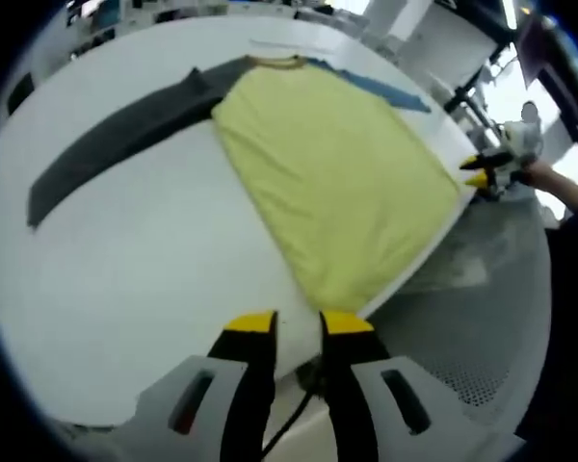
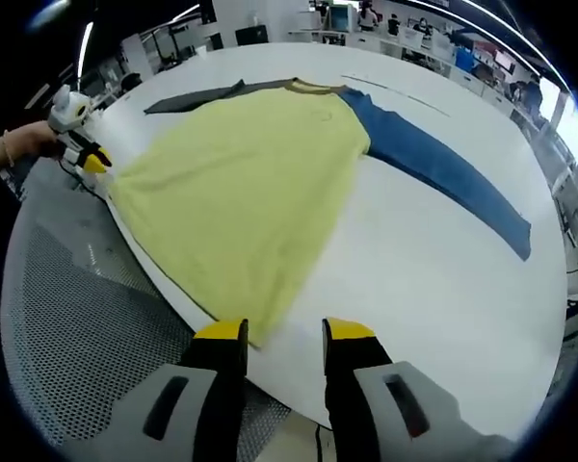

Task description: Fold the garment on the visible template until the final outline fits inside the template.

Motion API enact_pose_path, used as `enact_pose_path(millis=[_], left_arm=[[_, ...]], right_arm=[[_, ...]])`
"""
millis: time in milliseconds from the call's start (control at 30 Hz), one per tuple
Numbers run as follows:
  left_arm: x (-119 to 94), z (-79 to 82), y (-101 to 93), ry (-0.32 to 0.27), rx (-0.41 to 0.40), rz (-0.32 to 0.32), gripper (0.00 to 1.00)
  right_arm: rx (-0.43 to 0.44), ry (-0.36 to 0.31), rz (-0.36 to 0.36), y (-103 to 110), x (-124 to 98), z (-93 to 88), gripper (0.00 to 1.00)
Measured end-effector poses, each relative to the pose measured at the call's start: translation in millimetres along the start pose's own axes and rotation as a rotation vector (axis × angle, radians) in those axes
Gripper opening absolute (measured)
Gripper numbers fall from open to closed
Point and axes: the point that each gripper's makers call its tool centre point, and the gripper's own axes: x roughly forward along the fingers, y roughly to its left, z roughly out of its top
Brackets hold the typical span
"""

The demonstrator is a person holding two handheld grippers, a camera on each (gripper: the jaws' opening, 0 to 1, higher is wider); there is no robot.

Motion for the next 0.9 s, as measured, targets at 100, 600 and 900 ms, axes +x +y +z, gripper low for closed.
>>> enact_pose_path(millis=[100, 600, 900], left_arm=[[-10, 6.0, 3.0, -0.037, -0.009, 0.013, 0.19], [-67, 54.4, 7.0, -0.257, -0.018, 0.074, 0.43], [-103, 84.1, 5.3, -0.373, -0.035, 0.105, 0.58]], right_arm=[[0.018, -0.034, -0.013, -3, -9, 11.5, 0.37], [0.025, -0.244, -0.070, -15, -63, 74.9, 0.52], [0.047, -0.304, -0.104, -26, -91, 85.3, 0.63]])
